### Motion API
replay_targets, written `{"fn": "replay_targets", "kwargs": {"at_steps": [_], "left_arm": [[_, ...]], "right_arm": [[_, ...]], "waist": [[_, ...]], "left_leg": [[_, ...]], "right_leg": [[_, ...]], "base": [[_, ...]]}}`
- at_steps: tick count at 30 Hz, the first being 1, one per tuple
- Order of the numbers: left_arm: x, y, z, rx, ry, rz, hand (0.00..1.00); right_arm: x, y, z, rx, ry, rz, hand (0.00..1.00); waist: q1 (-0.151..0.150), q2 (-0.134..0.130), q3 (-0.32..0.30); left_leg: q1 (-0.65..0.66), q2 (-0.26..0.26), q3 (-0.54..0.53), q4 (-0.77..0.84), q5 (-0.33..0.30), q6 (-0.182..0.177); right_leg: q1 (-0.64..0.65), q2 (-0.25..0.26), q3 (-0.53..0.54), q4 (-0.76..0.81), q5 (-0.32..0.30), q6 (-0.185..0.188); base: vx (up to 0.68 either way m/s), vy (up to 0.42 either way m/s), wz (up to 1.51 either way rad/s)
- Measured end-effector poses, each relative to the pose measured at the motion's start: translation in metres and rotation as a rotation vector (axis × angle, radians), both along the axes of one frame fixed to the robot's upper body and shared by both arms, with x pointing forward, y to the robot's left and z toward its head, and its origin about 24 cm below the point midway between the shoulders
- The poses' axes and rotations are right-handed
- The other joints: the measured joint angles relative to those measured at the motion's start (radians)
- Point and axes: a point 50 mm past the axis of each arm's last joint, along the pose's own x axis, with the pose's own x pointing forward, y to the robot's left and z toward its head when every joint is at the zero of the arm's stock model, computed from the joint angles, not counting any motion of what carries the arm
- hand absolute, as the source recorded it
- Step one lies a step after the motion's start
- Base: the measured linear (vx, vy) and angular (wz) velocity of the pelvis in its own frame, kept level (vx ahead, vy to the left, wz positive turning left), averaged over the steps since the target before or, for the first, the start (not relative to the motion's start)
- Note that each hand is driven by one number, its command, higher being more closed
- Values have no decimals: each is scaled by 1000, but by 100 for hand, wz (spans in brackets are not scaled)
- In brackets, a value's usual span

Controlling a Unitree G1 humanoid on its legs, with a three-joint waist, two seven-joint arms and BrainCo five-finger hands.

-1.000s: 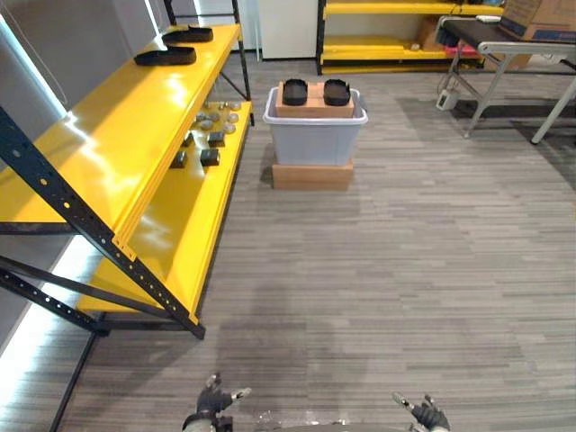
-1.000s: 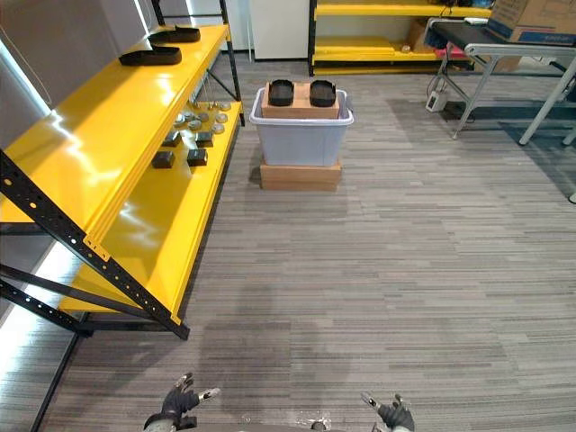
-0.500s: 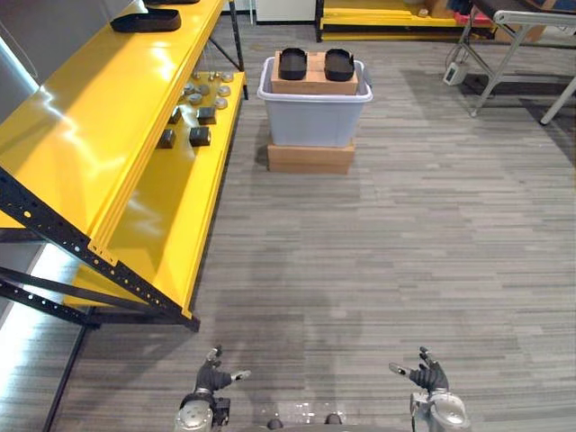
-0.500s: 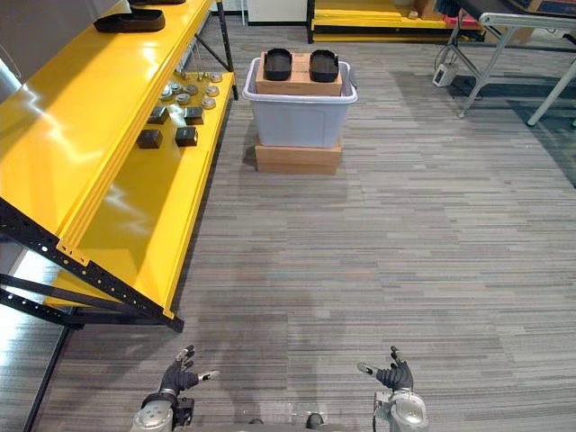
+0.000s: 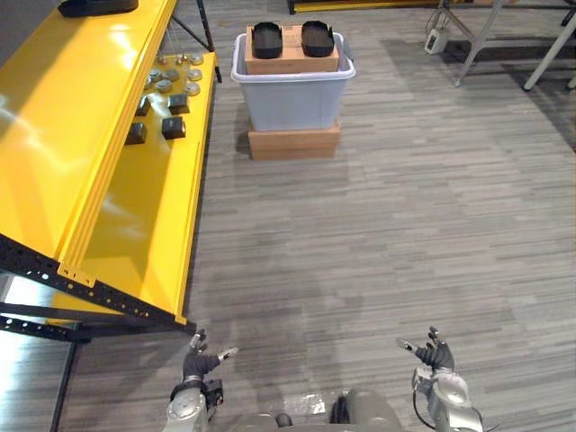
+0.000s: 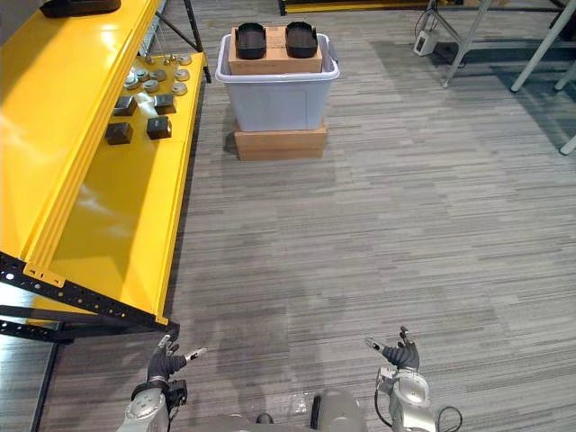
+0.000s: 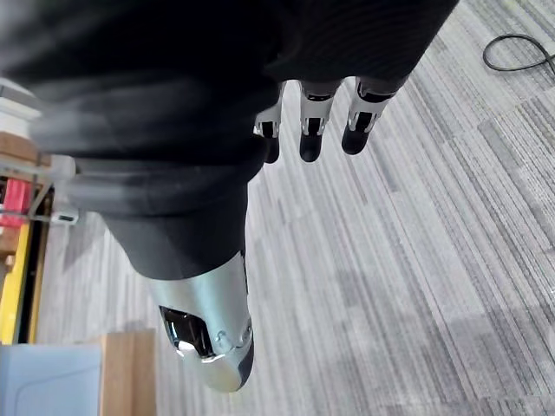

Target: Walk over and take plastic housings, then place them on the shelf

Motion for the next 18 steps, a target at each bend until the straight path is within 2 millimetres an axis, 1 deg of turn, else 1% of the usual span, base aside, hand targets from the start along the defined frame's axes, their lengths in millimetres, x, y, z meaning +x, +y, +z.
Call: {"fn": "replay_targets", "kwargs": {"at_steps": [1, 2, 3, 4, 5, 6, 7, 8, 9, 10, 11, 12, 13, 14, 15, 16, 17, 18], "left_arm": [[8, -1, 4, 1, -23, -6, 0], [15, 1, 8, 12, -45, -7, 0], [15, 4, 9, 20, -50, -2, 0], [13, 3, 7, 20, -42, 9, 0], [17, 0, 9, 12, -56, 8, 0], [19, -1, 9, 10, -60, 6, 0], [19, -2, 9, 7, -62, 9, 0], [18, -4, 8, -3, -59, 14, 0], [16, -5, 7, -10, -56, 21, 0], [13, -6, 5, -15, -50, 25, 0], [10, -7, 3, -22, -37, 29, 0], [9, -8, 1, -26, -29, 31, 0], [6, -8, 0, -27, -20, 33, 0], [6, -8, 0, -30, -20, 33, 0], [6, -8, 0, -30, -20, 33, 0], [7, -9, 0, -32, -24, 31, 0], [8, -11, 0, -36, -26, 31, 0], [6, -13, -1, -44, -19, 35, 0]], "right_arm": [[4, -2, 3, -14, -9, 15, 0], [5, -3, 4, -19, -12, 19, 0], [5, -3, 4, -23, -9, 23, 0], [4, -7, 4, -41, -3, 37, 0], [10, -8, 8, -51, -17, 49, 0], [14, -8, 10, -52, -28, 54, 0], [18, -5, 12, -50, -38, 70, 0], [19, -3, 12, -52, -37, 86, 0], [18, -1, 11, -53, -32, 101, 0], [20, 4, 10, -51, -33, 127, 0], [21, 8, 10, -49, -39, 144, 0], [22, 9, 10, -47, -41, 144, 0], [23, 9, 11, -47, -45, 143, 0], [23, 7, 11, -51, -44, 137, 0], [23, 6, 11, -52, -43, 137, 0], [25, 4, 11, -57, -37, 135, 0], [24, 4, 10, -55, -29, 132, 0], [22, 2, 8, -44, -22, 107, 0]], "waist": [[-3, 16, 15], [-4, 1, 22], [-4, -11, 22], [-13, -21, 21], [-20, 2, 26], [-25, 4, 27], [-25, 9, 32], [-23, 18, 42], [-18, 18, 49], [-3, 18, 57], [10, 8, 66], [17, -1, 71], [25, -19, 78], [37, -34, 81], [38, -35, 82], [56, -45, 89], [61, -51, 93], [63, -52, 97]], "left_leg": [[16, 36, -9, -4, -1, -28], [39, 45, -19, -7, -1, -69], [51, 44, -22, -10, -6, -86], [86, 56, -44, -4, -23, -115], [64, 90, -52, 45, 0, -153], [43, 92, -59, 91, 26, -182], [-13, 109, -73, 235, 89, -173], [-85, 142, -86, 450, 213, -148], [-123, 167, -93, 561, 278, -153], [-199, 219, -80, 788, 264, -129], [-274, 257, -48, 950, 221, -81], [-311, 257, -36, 988, 203, -69], [-383, 246, -8, 986, 173, -61], [-466, 216, 19, 910, 142, -66], [-479, 210, 21, 891, 139, -66], [-565, 135, 24, 690, 124, -70], [-590, 83, 11, 541, 130, -77], [-595, 21, -21, 290, 177, -105]], "right_leg": [[-40, 33, -12, -120, 65, -6], [-53, 50, 1, -274, 182, -10], [-55, 54, 16, -336, 242, -19], [-61, 51, 33, -301, 384, -108], [-83, 50, 9, -210, 309, -115], [-87, 46, 3, -181, 276, -119], [-59, 50, -6, -164, 223, -128], [18, 67, -21, -189, 185, -137], [70, 78, -25, -222, 172, -143], [177, 112, -23, -284, 157, -149], [286, 141, -15, -362, 152, -153], [336, 147, -12, -404, 149, -153], [419, 149, -8, -476, 149, -152], [475, 148, 1, -527, 148, -150], [482, 148, 2, -535, 147, -148], [528, 137, 10, -573, 134, -132], [557, 131, 14, -593, 125, -122], [604, 126, 19, -619, 110, -99]], "base": [[503, -127, 31], [614, -175, 34], [700, -237, 44], [578, -238, 38], [576, -241, 40], [554, -274, 22], [603, -312, 27], [624, -321, 24], [630, -291, 18], [593, -257, -5], [570, -237, -10], [533, -217, -4], [502, -179, 0], [496, -160, -1], [479, -99, -15], [496, -32, -14], [628, 2, -21], [661, 56, -24]]}}
